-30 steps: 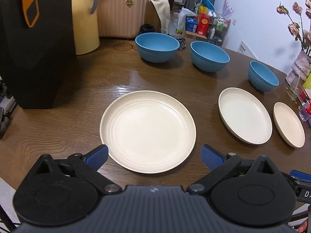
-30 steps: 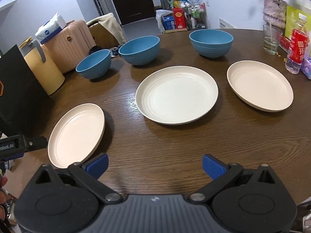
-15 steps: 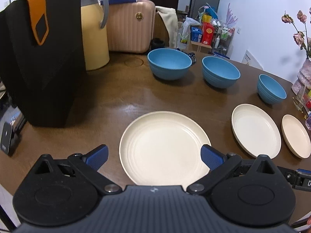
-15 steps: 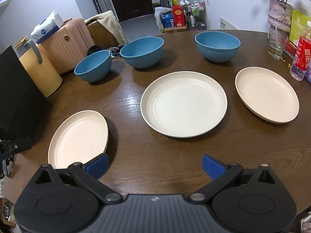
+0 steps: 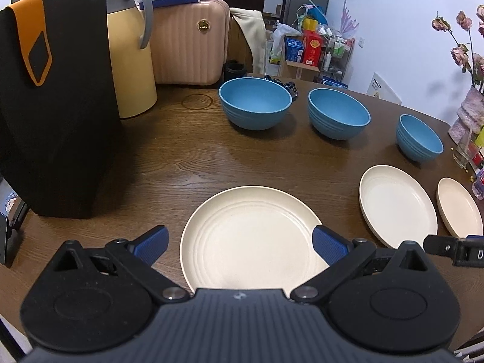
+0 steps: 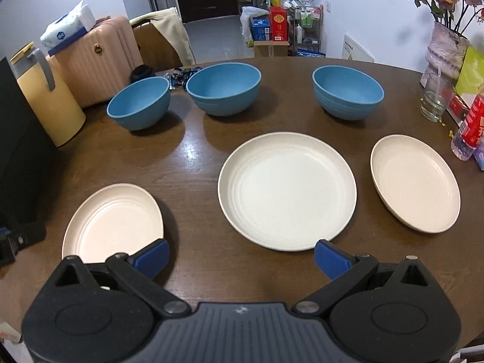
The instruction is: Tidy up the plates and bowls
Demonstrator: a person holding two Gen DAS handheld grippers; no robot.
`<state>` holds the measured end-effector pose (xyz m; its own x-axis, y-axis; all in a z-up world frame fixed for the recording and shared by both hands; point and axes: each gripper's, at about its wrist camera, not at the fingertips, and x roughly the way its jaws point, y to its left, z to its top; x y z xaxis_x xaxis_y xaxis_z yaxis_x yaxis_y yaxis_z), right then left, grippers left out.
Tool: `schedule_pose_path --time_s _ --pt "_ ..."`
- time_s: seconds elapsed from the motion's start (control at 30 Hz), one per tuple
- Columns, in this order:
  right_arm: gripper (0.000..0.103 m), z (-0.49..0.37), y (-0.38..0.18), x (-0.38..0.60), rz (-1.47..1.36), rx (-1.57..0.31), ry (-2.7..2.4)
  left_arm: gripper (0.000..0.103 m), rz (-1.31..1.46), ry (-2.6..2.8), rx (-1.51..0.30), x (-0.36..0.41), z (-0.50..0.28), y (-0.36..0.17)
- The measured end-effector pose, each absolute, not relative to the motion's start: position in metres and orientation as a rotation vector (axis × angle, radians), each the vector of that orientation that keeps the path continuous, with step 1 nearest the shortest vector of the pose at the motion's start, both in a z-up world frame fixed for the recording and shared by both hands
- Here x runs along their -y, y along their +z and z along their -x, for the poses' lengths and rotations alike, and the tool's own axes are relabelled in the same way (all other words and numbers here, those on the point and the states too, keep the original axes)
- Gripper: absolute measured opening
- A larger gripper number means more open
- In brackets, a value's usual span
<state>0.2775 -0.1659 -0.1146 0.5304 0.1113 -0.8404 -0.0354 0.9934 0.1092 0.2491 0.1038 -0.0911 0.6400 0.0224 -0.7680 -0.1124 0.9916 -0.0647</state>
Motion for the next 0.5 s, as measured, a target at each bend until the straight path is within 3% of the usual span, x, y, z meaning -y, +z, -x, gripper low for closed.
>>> schedule_pose_path --time_s 0.5 --pt "0.103 -0.329 -0.117 0.232 -0.109 -1.018 0.146 0.103 0.164 0.157 -0.871 -0.038 -0.281 -0.092"
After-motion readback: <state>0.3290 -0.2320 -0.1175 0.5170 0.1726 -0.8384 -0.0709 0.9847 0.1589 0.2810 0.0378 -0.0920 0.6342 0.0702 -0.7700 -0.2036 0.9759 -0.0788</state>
